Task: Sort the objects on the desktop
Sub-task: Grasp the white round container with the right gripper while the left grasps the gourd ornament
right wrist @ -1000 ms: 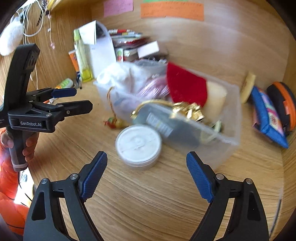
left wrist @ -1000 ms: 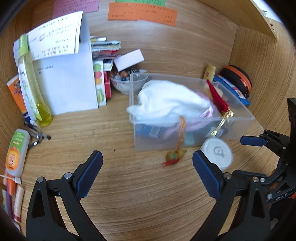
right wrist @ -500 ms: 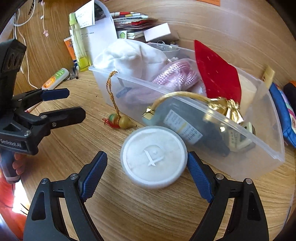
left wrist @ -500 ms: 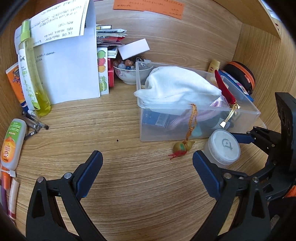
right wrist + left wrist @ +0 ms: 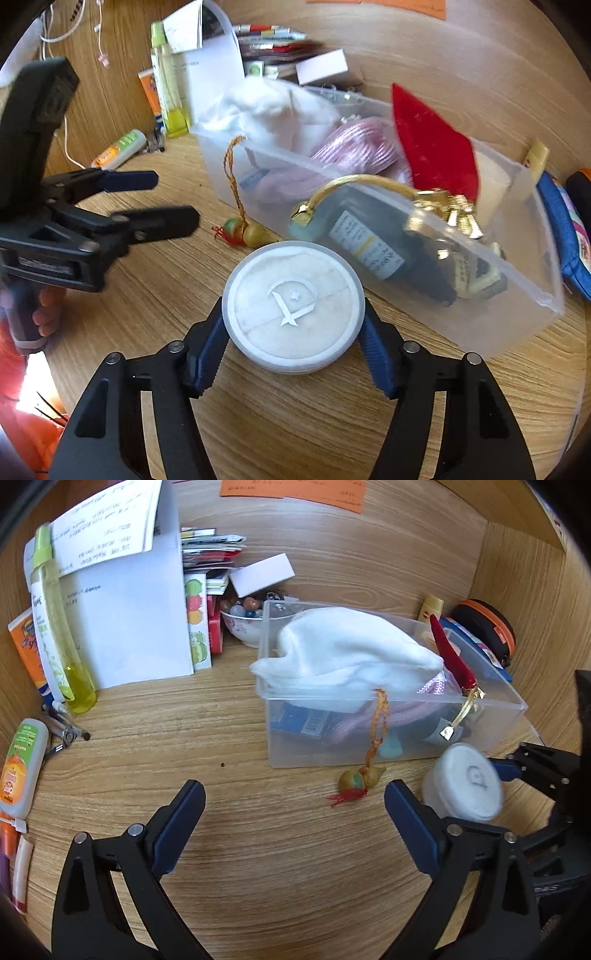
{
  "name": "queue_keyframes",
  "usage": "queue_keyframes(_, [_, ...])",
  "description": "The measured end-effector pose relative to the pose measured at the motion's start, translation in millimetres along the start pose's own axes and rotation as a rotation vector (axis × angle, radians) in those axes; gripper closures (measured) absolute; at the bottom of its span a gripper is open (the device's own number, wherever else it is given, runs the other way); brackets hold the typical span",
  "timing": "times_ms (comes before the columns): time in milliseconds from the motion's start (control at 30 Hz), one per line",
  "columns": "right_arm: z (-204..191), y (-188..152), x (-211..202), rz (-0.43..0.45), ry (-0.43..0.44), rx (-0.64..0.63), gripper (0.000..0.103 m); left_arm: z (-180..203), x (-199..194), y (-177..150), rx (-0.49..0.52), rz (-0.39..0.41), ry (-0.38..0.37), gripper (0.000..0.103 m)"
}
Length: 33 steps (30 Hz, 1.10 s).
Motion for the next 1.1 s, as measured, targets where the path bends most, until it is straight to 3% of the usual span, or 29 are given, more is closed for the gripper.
queue_keyframes(167, [11.1,-8.0,-20.5,0.040,0.003,0.025,0.041,19.5,11.1,0.7,0.034,-0.036,-0.008,0.004])
queue_keyframes(233, [17.9,-12.2,-28.6,0.054,0.000,0.036,0.041,28.0,15.6,0.8,0.052,-0.051,-0.011,0.010])
queue_keyframes(300, [26.2,-16.4,-36.7,0.067,0.001,0.051,0.041,34.3,22.2,1.4,0.057,-0.079,-0.022,0.029])
queue_keyframes(367, [33.4,-18.9,-42.8,0.079,0.009,0.065,0.041,36.6,29.6,2.2,0.044,-0.111,-0.034,0.039])
queue_keyframes(433, [39.5,-21.9,-49.2,0.094,0.011,0.078,0.041,38.2,30.5,4.9,0.034,-0.100,-0.017,0.039])
queue_keyframes(567, [46.2,-26.0,-57.8,0.108,0.014,0.085,0.041,42.9,33.0,5.9,0.035,-0.107,-0.008,0.050])
queue_keyframes(667, [49.4,-26.1,-58.2,0.111,0.019,0.085,0.041,48.5,32.7,6.0,0.060,-0.108,-0.008,0.072])
queue_keyframes(1000, [60.8,-34.4,-60.4,0.120,0.053,0.112,0.041,50.8,23.6,-0.9,0.059,-0.091,-0.047,0.074])
queue_keyframes(1100, [62.6,-34.9,-63.9,0.132,0.051,0.116,0.041,55.0,14.7,-4.1,0.049,-0.080,-0.101,0.074])
Point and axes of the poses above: each gripper's, at about its wrist camera, not at the fingertips, and x roughly the way its jaws point, z to its right, y to its top, the point moved 2 cm from there along x, roughly the way its jaws point, and after that the axes turned 3 degrees about -z, right-handed, at the moved point
